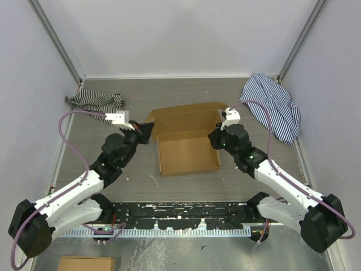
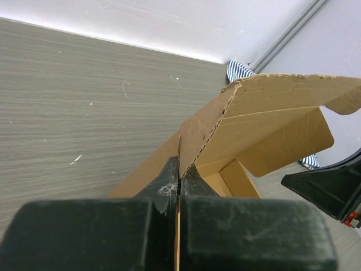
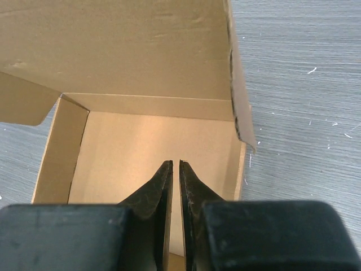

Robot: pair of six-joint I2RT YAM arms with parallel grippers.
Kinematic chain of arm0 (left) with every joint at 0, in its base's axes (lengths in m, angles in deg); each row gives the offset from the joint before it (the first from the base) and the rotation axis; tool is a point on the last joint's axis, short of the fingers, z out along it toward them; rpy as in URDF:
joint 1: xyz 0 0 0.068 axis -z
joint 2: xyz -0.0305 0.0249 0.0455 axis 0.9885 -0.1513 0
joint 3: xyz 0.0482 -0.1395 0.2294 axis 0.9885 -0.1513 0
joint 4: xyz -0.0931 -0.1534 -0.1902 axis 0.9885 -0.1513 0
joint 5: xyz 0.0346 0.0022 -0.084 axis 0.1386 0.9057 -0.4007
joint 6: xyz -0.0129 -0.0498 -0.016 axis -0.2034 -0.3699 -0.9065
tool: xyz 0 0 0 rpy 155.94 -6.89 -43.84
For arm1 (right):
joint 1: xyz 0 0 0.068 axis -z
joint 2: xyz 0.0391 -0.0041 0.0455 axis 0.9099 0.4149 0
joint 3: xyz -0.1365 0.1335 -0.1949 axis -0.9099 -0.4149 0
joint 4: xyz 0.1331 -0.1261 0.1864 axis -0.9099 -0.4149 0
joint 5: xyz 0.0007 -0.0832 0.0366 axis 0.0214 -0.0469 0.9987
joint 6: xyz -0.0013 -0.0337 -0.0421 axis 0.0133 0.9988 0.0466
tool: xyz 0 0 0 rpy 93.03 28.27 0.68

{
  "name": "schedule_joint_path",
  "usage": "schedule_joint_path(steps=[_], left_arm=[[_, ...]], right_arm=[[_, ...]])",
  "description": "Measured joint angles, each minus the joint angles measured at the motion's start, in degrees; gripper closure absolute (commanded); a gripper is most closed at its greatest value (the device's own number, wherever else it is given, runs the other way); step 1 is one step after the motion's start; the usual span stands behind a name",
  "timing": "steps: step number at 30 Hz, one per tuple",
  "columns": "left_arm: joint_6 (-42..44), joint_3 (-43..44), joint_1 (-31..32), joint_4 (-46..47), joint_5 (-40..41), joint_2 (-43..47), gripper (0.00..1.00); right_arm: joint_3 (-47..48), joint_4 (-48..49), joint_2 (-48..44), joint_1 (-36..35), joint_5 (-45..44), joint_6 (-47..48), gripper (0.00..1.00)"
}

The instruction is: Fold the paper box

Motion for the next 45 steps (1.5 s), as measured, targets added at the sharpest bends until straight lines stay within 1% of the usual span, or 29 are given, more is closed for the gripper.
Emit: schedule_joint_path(steps=[3, 5, 9, 11, 12, 14, 16, 18, 20, 23, 27, 30, 34, 36, 39, 45], left_arm=[[-1.7, -0.5, 0.4, 0.0, 0.5, 0.5, 1.00], [-2.2, -0.7, 0.5, -0.2, 0.9, 0.9, 1.00], [-2.3, -0.9, 0.6, -1.2, 1.6, 1.9, 1.00], [-2.3, -0.9, 0.6, -1.9, 1.9, 2.3, 1.00], [-2.3, -0.9, 0.6, -2.0, 1.9, 2.3, 1.00], [-2.1, -0.9, 0.6, -2.1, 2.0, 2.3, 1.00], [-1.8, -0.9, 0.6, -2.2, 2.0, 2.3, 1.00], [-1.6, -0.8, 0.7, -2.3, 2.0, 2.3, 1.00], [-1.2, -0.5, 0.7, -2.6, 2.0, 2.3, 1.00], [-0.3, -0.1, 0.7, -3.1, 1.9, 2.0, 1.00], [0.8, 0.9, 0.7, -4.0, 1.9, 1.4, 1.00], [1.4, 1.4, 0.7, -4.3, 1.7, 0.8, 1.00], [1.7, 1.9, 0.7, -4.4, 1.3, 0.3, 1.00], [1.8, 2.1, 0.7, -4.5, 1.0, 0.1, 1.00], [1.8, 2.2, 0.7, -4.6, 0.9, 0.0, 1.00], [2.6, 2.7, 0.7, -5.4, 0.9, 0.0, 1.00]], right_arm=[[-1.5, -0.6, -3.0, -0.2, -0.6, 0.0, 0.84], [-1.7, -1.8, -4.9, -0.3, -0.9, 0.0, 0.80], [-0.9, -6.2, -9.6, -0.5, -1.0, 0.8, 0.62], [1.6, -9.9, -11.0, -0.5, -1.0, 1.5, 0.56], [3.7, -12.2, -11.3, -0.5, -1.1, 2.1, 0.50], [8.8, -16.1, -11.6, -0.5, -1.4, 3.0, 0.35], [14.6, -19.5, -11.6, -0.5, -2.4, 4.2, 0.30], [19.6, -22.2, -11.1, -0.5, -3.1, 5.7, 0.29], [25.5, -25.6, -8.7, -0.5, -4.1, 8.2, 0.28], [33.8, -28.5, -3.2, -0.5, -4.7, 12.5, 0.28], [40.7, -30.6, 5.7, -0.5, -2.2, 19.1, 0.28], [43.8, -32.0, 12.0, -0.5, 1.7, 24.0, 0.29], [46.5, -34.2, 17.3, -0.5, 5.1, 29.6, 0.30], [47.1, -35.0, 18.3, -0.5, 6.2, 31.3, 0.33], [47.8, -36.5, 19.1, -0.5, 7.1, 33.5, 0.32], [49.3, -37.0, 18.6, -0.5, 7.4, 34.2, 0.25]])
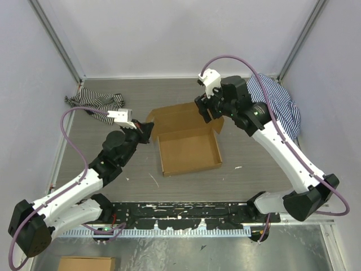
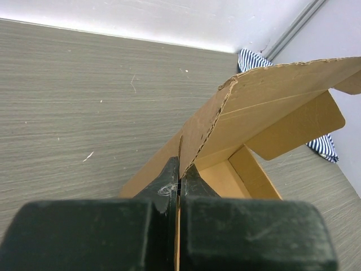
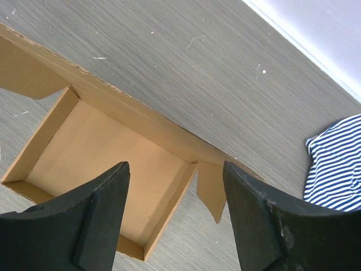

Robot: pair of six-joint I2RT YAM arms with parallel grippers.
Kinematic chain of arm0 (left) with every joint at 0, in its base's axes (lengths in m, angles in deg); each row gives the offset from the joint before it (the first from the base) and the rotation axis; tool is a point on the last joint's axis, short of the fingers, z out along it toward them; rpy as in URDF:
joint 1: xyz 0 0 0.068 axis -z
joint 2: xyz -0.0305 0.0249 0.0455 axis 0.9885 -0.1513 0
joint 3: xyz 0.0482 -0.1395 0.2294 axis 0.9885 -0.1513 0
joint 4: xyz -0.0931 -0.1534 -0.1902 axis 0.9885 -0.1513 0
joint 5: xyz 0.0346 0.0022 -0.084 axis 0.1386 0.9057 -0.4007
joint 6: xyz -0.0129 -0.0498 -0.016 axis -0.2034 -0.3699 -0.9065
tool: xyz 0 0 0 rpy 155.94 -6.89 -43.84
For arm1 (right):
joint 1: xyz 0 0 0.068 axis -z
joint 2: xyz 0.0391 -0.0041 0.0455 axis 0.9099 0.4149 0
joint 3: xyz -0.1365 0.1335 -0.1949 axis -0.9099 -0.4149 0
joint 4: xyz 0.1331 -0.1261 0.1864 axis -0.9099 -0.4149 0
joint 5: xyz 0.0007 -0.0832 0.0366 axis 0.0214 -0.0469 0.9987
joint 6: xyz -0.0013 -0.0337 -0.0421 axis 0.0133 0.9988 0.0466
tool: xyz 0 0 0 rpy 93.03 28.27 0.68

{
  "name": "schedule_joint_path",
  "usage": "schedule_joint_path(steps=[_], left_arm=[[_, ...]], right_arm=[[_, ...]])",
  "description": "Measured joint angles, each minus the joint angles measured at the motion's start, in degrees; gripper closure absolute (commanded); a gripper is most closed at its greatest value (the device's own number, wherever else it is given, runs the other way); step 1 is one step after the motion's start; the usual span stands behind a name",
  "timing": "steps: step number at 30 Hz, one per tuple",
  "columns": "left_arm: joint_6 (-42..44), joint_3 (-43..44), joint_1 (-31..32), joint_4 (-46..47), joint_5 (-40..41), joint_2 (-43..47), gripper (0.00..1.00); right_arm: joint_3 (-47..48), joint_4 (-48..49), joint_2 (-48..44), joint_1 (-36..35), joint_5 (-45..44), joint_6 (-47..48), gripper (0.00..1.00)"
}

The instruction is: Fold the paper box

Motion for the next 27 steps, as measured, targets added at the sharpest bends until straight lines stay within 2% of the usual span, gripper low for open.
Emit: schedule_joint_path(steps=[7, 21, 27], left_arm=[[1.3, 0.7, 0.0, -1.2, 0.0, -0.1, 1.00], [2.8, 1.7, 0.0, -1.7, -0.2, -1.0, 1.00], [3.3, 2.2, 0.0, -2.2, -0.4, -1.1, 0.99]], right_arm=[[2.0, 0.5, -3.0, 0.0, -0.9, 2.4, 0.23], [4.7, -1.1, 4.3, 0.0, 2.4, 10.7, 0.24], [9.2, -3.1, 7.2, 0.0, 4.2, 14.6, 0.25]])
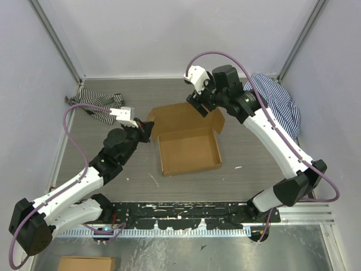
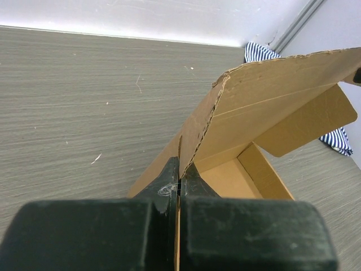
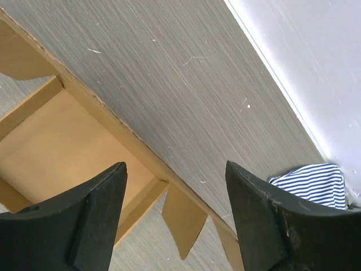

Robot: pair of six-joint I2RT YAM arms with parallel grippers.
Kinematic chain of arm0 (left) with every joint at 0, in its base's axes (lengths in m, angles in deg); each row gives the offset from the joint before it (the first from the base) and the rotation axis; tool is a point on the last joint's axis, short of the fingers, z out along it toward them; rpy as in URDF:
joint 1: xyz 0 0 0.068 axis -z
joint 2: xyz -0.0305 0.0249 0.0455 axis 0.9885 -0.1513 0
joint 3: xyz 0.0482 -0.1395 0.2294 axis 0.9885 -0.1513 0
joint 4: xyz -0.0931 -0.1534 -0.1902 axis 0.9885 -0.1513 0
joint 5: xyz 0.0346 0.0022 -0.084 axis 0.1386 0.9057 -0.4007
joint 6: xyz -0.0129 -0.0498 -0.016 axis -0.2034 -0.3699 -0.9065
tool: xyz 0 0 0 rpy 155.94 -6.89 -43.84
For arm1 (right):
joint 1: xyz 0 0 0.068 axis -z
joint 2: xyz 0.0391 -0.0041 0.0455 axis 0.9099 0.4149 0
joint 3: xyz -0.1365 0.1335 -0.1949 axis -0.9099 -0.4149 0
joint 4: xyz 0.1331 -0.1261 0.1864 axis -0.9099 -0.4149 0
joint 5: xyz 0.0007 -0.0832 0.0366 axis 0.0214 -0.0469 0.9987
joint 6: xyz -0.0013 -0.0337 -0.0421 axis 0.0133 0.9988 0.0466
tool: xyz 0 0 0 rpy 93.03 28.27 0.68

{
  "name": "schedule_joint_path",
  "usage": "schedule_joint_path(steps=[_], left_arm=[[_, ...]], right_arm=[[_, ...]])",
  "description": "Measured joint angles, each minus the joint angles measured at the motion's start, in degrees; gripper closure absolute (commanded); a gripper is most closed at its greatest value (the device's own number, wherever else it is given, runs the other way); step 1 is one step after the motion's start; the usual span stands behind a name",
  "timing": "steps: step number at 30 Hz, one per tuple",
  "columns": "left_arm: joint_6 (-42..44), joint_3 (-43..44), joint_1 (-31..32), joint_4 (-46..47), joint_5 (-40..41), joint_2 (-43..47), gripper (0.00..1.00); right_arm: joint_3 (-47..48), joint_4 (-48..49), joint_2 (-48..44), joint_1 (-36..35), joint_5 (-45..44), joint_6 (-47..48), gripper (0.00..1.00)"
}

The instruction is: Fold the paper box

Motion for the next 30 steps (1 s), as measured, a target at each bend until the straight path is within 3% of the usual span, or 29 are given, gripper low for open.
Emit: schedule_joint_path(steps=[5, 7, 10, 12, 14, 19, 30], left_arm=[[0.1, 0.3, 0.0, -0.2, 0.0, -0.3, 0.99], [0.4, 0.5, 0.0, -0.2, 0.0, -0.5, 0.98], [0.8, 1.0, 0.0, -0.3, 0.1, -1.1, 0.99], [1.1, 1.6, 0.0, -0.5, 0.0, -1.7, 0.98], [1.1, 2.0, 0.0, -0.6, 0.1, -2.4, 0.96], [0.4, 4.1, -0.1, -1.9, 0.5, -4.2, 0.90], [-8.4, 5.0, -0.2, -6.6, 0.4, -3.6, 0.89]], right_arm=[[2.7, -1.8, 3.4, 0.0, 1.5, 2.1, 0.28], [3.0, -3.2, 4.3, 0.0, 2.5, 2.9, 0.36], [3.0, -4.9, 5.1, 0.0, 3.9, 3.8, 0.57], [3.1, -5.9, 5.4, 0.0, 4.5, 4.5, 0.83], [3.5, -6.9, 5.5, 0.0, 5.2, 4.5, 0.98], [4.1, -8.9, 5.5, -0.1, 5.9, 4.0, 0.99], [3.9, -7.9, 5.5, -0.1, 4.0, -1.5, 0.99]])
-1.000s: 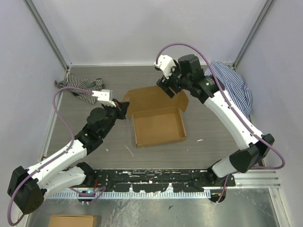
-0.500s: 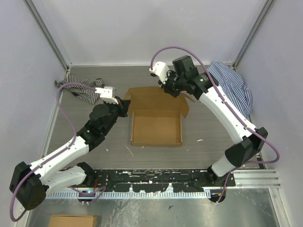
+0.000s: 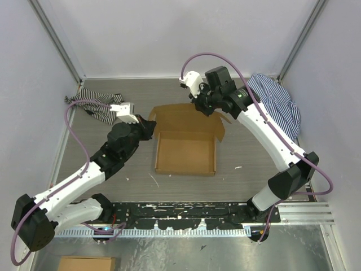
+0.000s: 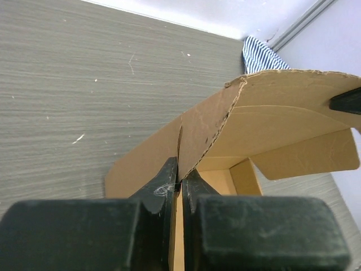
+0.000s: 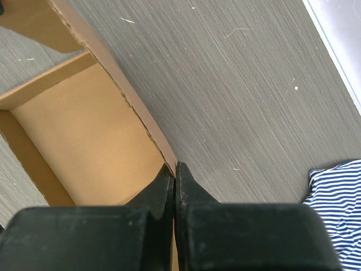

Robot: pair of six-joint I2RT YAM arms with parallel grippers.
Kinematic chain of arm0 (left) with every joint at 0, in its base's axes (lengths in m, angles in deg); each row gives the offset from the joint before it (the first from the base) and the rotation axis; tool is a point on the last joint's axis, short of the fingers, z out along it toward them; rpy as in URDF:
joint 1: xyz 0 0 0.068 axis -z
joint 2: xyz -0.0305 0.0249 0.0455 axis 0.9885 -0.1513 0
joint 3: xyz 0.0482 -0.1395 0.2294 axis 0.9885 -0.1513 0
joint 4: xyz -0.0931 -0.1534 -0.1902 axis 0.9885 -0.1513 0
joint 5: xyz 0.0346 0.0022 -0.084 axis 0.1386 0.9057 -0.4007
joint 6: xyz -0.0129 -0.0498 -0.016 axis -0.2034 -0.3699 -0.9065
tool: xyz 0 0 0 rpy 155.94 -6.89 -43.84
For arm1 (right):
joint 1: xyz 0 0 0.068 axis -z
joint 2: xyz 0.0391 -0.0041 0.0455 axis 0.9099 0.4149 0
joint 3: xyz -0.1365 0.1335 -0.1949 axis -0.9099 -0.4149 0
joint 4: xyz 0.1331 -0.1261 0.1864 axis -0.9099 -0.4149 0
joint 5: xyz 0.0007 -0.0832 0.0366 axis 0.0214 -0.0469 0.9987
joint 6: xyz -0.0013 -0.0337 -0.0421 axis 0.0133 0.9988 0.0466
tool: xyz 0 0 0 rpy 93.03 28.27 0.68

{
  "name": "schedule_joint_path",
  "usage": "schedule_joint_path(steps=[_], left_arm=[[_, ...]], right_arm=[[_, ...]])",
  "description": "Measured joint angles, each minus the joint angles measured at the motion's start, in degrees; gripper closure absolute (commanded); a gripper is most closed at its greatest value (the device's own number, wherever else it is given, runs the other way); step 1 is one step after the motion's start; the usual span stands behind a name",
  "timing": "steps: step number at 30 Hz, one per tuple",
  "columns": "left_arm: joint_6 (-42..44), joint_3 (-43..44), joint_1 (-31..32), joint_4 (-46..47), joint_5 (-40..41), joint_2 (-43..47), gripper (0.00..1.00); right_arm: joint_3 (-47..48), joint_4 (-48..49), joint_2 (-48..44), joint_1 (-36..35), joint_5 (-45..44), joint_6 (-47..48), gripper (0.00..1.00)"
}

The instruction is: Fold the paper box

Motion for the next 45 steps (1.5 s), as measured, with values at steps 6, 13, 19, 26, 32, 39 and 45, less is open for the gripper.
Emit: schedule_joint_path(steps=[6, 13, 19, 26, 32, 39, 45], left_arm=[[-6.9, -1.4, 0.0, -0.6, -0.6, 1.6, 0.83], [-12.3, -3.3, 0.0, 0.5, -1.4, 2.2, 0.89], [-12.6, -3.3, 0.0, 0.3, -1.4, 2.0, 0.82], [-9.9, -3.3, 0.2, -4.4, -1.6, 3.1, 0.34], [-4.6, 0.4, 0.2, -13.3, 1.9, 7.3, 0.26], [3.2, 5.6, 0.2, -16.4, 11.2, 9.8, 0.27], [6.1, 5.7, 0.2, -16.8, 17.7, 6.0, 0.28]], right_arm=[[-0.7, 1.2, -0.2, 0.0, 0.0, -2.4, 0.99], [-1.8, 2.3, -0.8, 0.0, 0.1, -3.3, 0.98], [-2.8, 3.1, -1.6, 0.0, 0.1, -4.4, 0.99], [-3.7, 4.1, -2.5, 0.0, -0.9, -6.1, 0.99], [-3.7, 4.1, -2.5, 0.1, -1.1, -7.5, 0.99], [-3.8, 4.0, -2.6, 0.1, 0.0, -5.2, 0.99], [-3.8, 3.6, -3.7, 0.1, 4.2, 3.0, 0.99]])
